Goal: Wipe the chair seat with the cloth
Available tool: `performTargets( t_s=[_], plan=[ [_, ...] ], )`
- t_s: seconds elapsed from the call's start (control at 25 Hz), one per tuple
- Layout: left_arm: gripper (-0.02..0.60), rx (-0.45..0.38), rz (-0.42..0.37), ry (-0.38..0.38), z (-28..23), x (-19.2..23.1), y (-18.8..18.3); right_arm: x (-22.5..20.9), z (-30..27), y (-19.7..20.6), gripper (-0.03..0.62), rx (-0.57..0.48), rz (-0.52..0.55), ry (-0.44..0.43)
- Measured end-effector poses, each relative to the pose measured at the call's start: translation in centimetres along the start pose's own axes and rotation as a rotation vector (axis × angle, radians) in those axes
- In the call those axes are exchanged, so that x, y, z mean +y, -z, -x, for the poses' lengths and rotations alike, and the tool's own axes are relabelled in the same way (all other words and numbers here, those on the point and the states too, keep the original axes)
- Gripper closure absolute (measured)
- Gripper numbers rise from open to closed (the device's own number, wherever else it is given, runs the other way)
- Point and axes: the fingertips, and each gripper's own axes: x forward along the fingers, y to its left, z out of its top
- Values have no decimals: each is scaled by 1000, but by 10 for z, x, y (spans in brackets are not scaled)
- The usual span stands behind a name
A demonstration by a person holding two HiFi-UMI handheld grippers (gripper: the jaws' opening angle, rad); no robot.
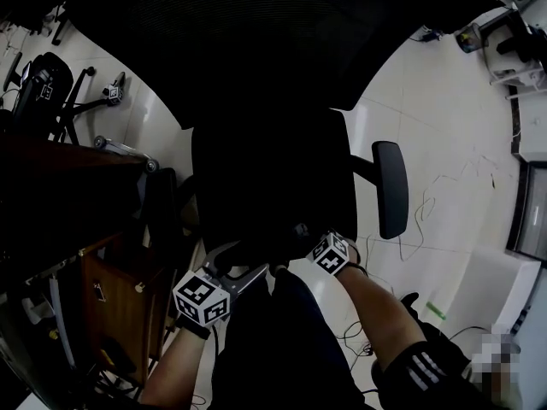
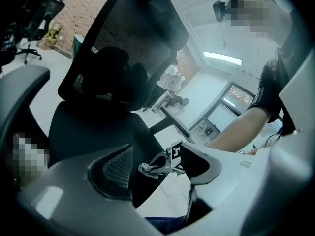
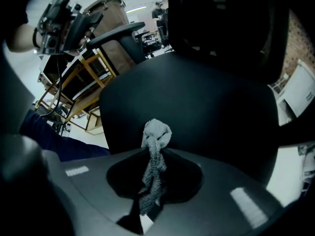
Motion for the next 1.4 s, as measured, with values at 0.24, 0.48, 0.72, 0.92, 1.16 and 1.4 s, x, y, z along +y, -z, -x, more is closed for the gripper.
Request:
performTargets(
  t_s=[0.24, 0.48, 0.72, 0.92, 1.16, 1.4],
  plan=[
    [259, 42, -27, 69, -24, -29, -1, -43, 38, 42, 540, 10, -101, 86],
    [259, 52, -32, 59, -24, -29, -3, -57, 50, 52, 540, 12, -196, 126],
    [259, 18, -44, 17, -8, -33, -27, -54, 83, 0, 540, -169, -306, 80],
    [259, -49, -62, -27, 19, -56, -65, -25, 143, -63, 539, -335, -291, -25],
    [259, -141, -122, -46, 59, -102, -113, 11, 224, -126, 539, -494, -242, -67],
    [259, -206, -162, -47, 108, -132, -121, 72, 303, -170, 537, -640, -169, -77]
  ],
)
